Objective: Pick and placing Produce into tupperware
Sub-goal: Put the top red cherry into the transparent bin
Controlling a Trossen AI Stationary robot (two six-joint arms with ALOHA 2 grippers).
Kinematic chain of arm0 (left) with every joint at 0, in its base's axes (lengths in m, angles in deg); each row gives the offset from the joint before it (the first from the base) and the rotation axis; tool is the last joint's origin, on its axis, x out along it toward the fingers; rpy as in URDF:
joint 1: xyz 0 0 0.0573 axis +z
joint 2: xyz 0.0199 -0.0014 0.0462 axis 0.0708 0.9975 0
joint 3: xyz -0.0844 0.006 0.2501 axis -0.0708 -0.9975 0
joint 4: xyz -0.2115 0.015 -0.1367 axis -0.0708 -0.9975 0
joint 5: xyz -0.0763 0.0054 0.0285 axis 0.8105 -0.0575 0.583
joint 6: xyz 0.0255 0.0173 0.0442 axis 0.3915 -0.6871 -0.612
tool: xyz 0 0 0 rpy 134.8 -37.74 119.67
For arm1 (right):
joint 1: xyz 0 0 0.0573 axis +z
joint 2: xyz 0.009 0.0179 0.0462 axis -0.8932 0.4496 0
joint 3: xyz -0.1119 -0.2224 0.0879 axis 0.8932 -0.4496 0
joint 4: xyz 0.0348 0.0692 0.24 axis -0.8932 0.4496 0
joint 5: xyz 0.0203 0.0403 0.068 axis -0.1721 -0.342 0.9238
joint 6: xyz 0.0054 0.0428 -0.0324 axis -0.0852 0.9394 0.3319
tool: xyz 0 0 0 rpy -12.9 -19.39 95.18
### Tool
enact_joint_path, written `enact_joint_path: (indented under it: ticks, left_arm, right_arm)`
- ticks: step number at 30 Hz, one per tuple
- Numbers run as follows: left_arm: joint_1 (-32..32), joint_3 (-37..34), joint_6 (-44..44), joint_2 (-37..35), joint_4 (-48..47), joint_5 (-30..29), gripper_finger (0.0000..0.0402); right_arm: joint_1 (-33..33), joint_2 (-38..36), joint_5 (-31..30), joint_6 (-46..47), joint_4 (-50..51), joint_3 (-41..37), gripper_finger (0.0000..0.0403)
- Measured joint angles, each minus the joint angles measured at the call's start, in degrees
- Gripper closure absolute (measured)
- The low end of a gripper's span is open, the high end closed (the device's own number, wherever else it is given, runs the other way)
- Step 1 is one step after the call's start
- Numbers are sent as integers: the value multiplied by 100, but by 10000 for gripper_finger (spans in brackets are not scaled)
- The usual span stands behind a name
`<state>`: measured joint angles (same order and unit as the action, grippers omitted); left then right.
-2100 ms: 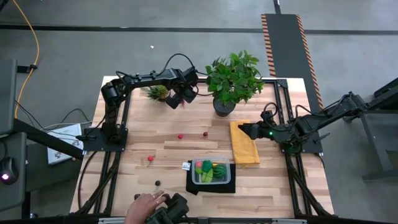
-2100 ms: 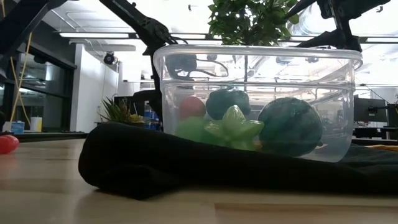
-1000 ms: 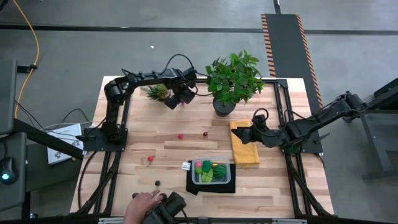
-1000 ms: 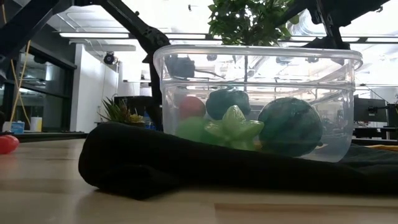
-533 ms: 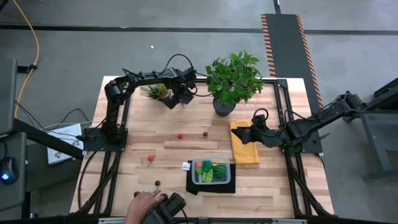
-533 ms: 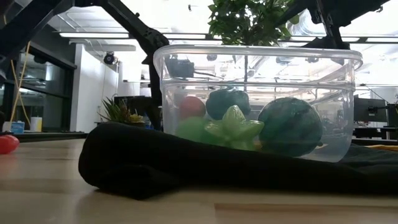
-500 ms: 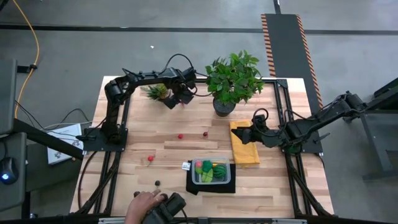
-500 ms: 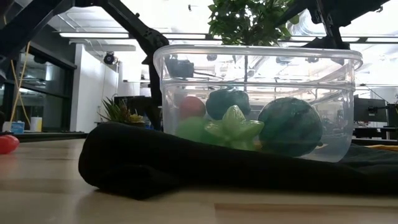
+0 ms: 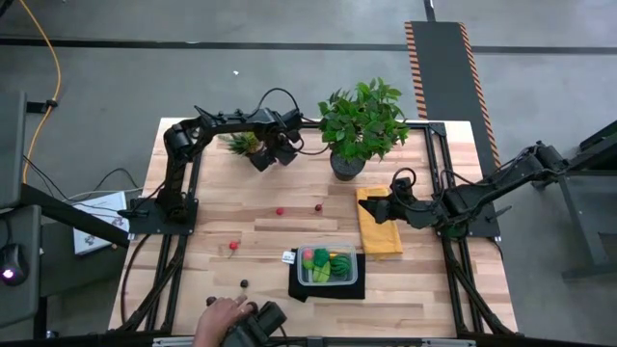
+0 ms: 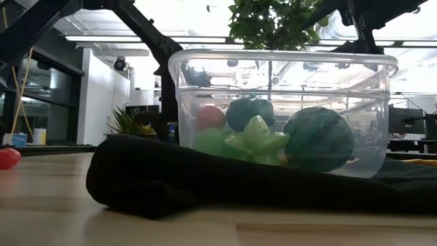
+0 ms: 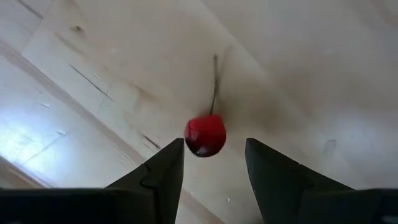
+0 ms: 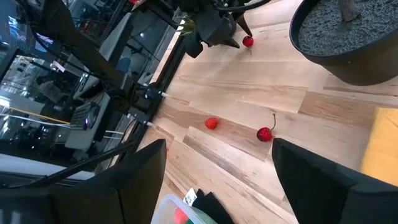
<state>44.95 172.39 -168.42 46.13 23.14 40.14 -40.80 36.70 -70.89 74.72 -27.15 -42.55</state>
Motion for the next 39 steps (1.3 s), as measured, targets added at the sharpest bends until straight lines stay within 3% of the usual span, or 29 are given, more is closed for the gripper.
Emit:
enact_joint_path:
  ticks: [39]
  left_arm:
    - [0, -2, 162, 0, 285, 184, 241]
  right_arm:
    - [0, 2, -90, -26, 0, 0, 121]
